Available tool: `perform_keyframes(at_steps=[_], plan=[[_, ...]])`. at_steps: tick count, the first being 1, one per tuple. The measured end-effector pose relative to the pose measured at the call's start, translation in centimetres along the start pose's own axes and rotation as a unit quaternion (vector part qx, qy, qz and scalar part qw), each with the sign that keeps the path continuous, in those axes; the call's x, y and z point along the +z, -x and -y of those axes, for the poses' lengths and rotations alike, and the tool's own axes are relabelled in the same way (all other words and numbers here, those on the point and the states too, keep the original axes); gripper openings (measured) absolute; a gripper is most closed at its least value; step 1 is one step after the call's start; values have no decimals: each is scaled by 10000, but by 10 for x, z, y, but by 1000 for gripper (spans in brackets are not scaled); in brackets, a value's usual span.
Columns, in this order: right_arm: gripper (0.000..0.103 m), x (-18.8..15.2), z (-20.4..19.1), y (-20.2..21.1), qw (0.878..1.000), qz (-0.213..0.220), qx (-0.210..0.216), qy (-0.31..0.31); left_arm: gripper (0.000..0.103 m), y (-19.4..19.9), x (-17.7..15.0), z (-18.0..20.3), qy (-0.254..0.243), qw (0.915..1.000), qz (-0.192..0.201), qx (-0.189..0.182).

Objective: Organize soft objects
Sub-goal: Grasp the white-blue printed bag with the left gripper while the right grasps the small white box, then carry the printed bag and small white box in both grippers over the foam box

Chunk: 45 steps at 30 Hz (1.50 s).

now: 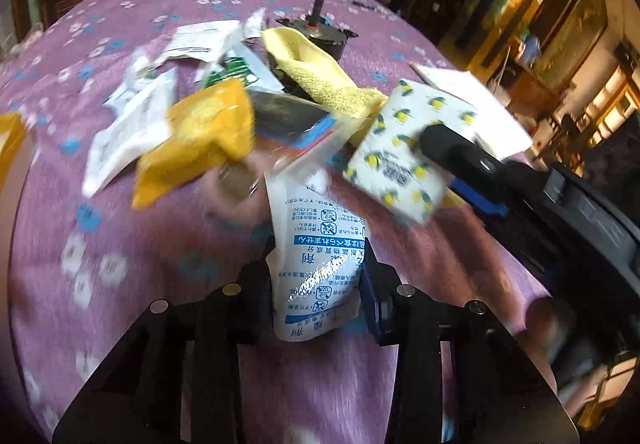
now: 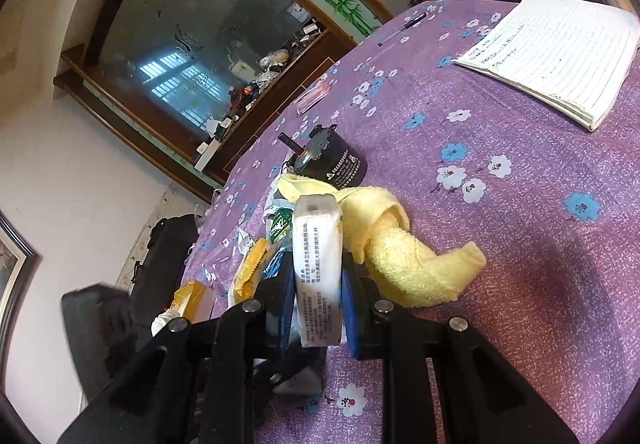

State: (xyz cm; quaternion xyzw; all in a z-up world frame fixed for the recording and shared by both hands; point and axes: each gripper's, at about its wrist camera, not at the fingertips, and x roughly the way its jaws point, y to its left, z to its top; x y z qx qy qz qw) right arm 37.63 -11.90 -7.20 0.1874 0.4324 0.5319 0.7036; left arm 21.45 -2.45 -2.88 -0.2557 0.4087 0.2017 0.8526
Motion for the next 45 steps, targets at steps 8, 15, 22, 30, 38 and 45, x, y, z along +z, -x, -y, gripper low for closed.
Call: perform_keyframes(at_steps=[8,15,22,30,38,45], plan=[[19,-8,-16,2,9979,-155,-505,376,35,38,-26,-29,839,9953,129,-472],[18,-14,-59,40,9955,217,-682,620,35,93,-37,-62,1280,9861,453,-953],[18,-16,-140,37,9935,160,97,1123,35,156,-35,-98,1620,9749,1109,-1046],[18,-41,-195,-2,9857,-321,937,1367,35,199,-49,-148,1994,9658,1450,-799],[18,-73,-228,-42,9700,-1052,1520,1578,35,250,-83,-217,2620,9456,1927,-84],[18,-120,-246,-78,9440,-2062,1792,1849,35,246,-104,-252,2935,9402,1704,274]])
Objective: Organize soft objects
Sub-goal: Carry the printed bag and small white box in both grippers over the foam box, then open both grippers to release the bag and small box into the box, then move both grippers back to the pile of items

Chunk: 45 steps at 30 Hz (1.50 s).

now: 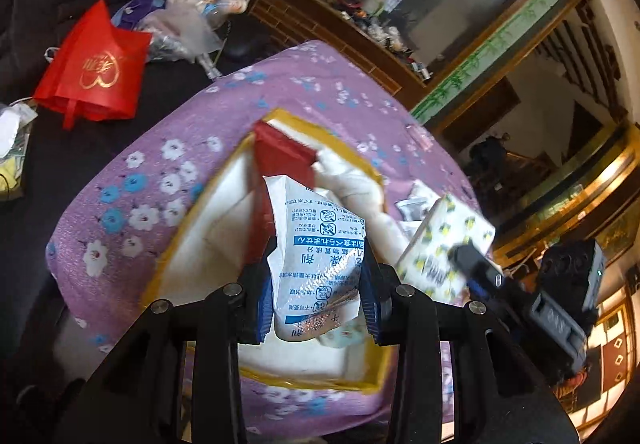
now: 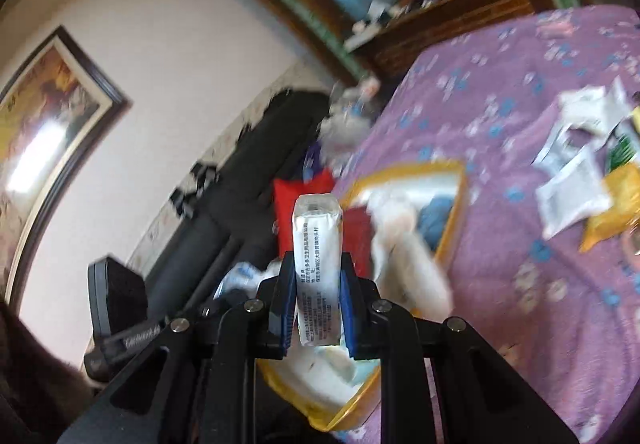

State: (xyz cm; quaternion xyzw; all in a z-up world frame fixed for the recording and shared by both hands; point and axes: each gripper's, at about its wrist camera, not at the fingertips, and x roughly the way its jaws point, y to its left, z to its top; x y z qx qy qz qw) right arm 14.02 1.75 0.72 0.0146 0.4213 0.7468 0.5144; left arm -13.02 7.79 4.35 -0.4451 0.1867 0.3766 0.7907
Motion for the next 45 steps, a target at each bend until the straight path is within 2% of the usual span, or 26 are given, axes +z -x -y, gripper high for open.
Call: perform_keyframes(at_steps=[3,7,12,14,16,17,18,20,22,26,30,36,42,45], plan=[[18,-9,6,-17,9997,-242,7,-41,35,-18,2,-3,70,9999,-141,48],[18,-11,22,-36,9981,-501,95,-349,35,-33,1,-1,-35,9990,-139,424],[22,-10,26,-52,9964,-718,-199,-413,38,-47,-8,-5,-127,9966,-132,805],[22,-10,21,-55,9963,-778,-175,-312,42,-48,-10,-3,-178,9969,-197,738],[27,-9,14,-52,9968,-706,-341,-130,54,-44,-9,2,-254,9972,-75,704],[38,-9,10,-49,9970,-677,-373,-7,56,-38,-9,5,-281,9971,74,698],[48,-11,4,-44,9972,-619,-376,162,61,-34,-9,7,-309,9970,168,688],[54,-13,-2,-37,9971,-511,-454,344,63,-28,-8,12,-376,9964,308,701],[54,-14,-7,-26,9967,-473,-437,489,63,-22,-7,17,-387,9954,427,768],[54,-17,-10,4,9968,-288,-246,707,63,-12,-7,36,-443,9952,564,673],[54,-14,7,41,9977,-14,-194,654,63,-9,-14,68,-723,9936,660,571],[54,-15,69,91,9974,244,-672,103,63,-25,-40,136,-1341,9901,392,121],[55,-29,124,152,9898,685,-1117,-555,63,-63,-79,201,-1919,9803,-288,-363],[55,-35,135,163,9860,735,-1341,-662,63,-80,-94,221,-2066,9759,-551,-443]])
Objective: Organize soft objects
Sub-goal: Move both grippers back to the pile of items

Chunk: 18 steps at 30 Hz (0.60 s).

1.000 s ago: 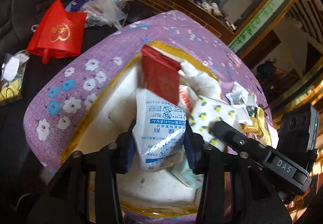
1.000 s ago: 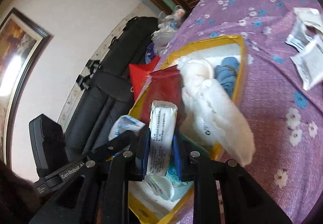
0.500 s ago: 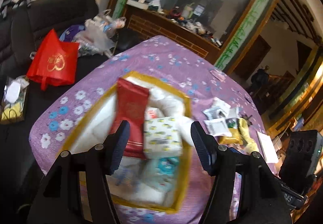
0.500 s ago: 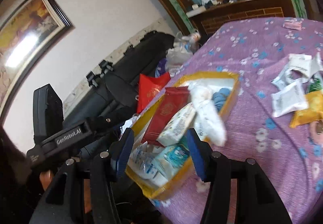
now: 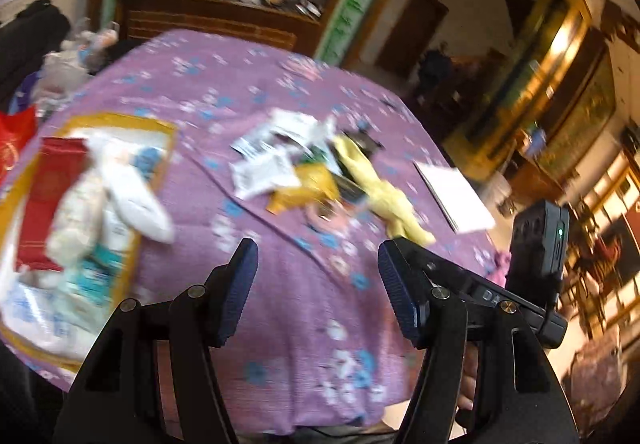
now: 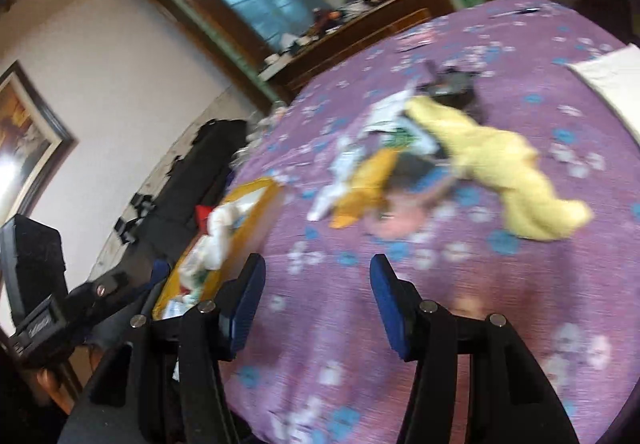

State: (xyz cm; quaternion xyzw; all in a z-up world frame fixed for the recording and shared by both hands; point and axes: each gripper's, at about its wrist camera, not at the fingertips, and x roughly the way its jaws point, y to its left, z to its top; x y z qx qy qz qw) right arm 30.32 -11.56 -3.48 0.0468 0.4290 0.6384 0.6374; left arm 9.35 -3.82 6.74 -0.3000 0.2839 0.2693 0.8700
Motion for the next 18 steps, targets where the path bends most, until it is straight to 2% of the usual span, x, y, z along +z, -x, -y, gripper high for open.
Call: perform_keyframes(at_steps=[5,9,15,18], plan=[[55,-1,18,4,9999,-6,-49,-134,63,-22,-5,24,-171,9995,-236,-85],[55,4,26,2,9998,31,-22,-209,63,-31,-8,26,-204,9991,-357,-80],[55,9,30,-6,9997,-40,-92,-208,63,-45,-11,16,-98,9986,-492,-152],[55,11,31,-11,9995,-110,-160,-248,63,-49,-8,1,104,9986,-480,-212]])
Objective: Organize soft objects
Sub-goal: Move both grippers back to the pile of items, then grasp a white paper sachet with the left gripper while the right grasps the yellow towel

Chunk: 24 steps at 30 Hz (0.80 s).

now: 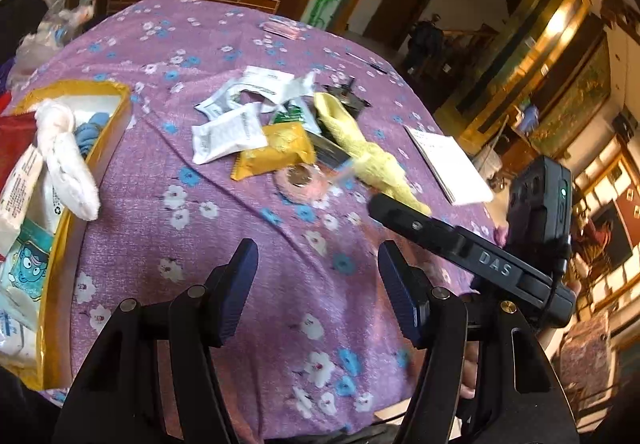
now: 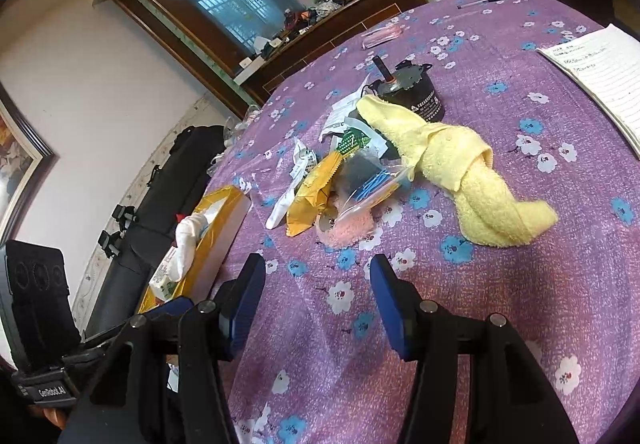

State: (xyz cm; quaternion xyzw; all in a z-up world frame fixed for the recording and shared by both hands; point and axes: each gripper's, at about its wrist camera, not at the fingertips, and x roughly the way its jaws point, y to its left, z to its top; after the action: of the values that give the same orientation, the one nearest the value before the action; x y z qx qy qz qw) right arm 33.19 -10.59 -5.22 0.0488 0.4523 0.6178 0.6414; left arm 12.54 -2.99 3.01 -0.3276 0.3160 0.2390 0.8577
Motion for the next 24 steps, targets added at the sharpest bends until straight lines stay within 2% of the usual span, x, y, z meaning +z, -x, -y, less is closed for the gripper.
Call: perform_keyframes(at_steps=[4,6,7,11,17,20,22,23,24], plan=[[55,1,-3,0,9999,58,-96,-35,63,-8,10,-19,278,9995,-145,-39],[65,1,-1,2,9999,123,-88,-73,63,-10,15,-23,292,9995,-136,-54],[66,2,0,3,9998,150,-108,-98,63,-11,17,-24,283,9995,-143,-20],[67,11,7,4,9992,177,-298,-195,63,-20,27,-27,312,9993,-193,18],[67,55,11,12,9975,338,-612,25,63,-41,49,-34,375,9987,-318,97],[67,78,24,-2,9949,351,-936,139,63,-54,66,-42,575,9970,-338,388],[67,86,43,-18,9953,217,-944,19,63,-65,78,-44,451,9957,-303,756],[67,86,53,-24,9958,196,-893,-103,63,-74,84,-44,403,9941,-411,917],[66,86,62,-28,9963,240,-806,-206,63,-80,89,-47,415,9937,-498,913]])
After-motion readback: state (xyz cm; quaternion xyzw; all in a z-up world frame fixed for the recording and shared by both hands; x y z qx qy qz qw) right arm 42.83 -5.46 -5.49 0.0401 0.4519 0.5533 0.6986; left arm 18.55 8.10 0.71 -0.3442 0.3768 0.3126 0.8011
